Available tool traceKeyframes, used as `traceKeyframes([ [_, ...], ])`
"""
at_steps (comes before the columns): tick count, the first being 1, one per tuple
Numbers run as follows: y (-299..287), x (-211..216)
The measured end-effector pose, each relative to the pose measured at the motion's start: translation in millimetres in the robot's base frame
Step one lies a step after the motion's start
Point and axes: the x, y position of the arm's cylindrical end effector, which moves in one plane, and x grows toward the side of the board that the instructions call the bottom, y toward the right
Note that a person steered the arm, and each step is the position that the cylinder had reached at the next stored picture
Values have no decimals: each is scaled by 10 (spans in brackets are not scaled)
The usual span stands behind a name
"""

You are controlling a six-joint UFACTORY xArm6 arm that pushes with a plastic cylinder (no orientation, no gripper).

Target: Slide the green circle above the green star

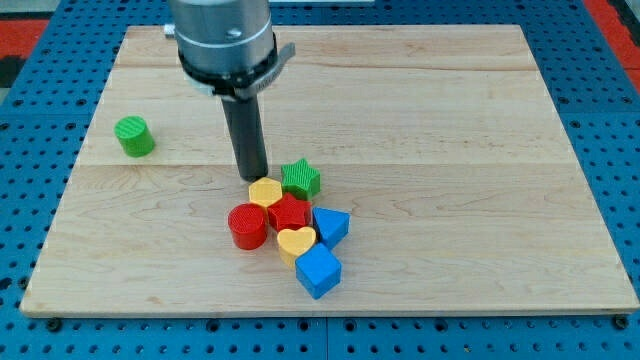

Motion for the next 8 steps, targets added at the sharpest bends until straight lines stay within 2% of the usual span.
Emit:
traceKeyframes([
  [1,-392,-785],
  [2,-1236,-815],
  [3,-1838,-812],
  [4,-1596,-251],
  [5,-850,-29],
  [7,-1324,-307],
  [8,-617,-316],
])
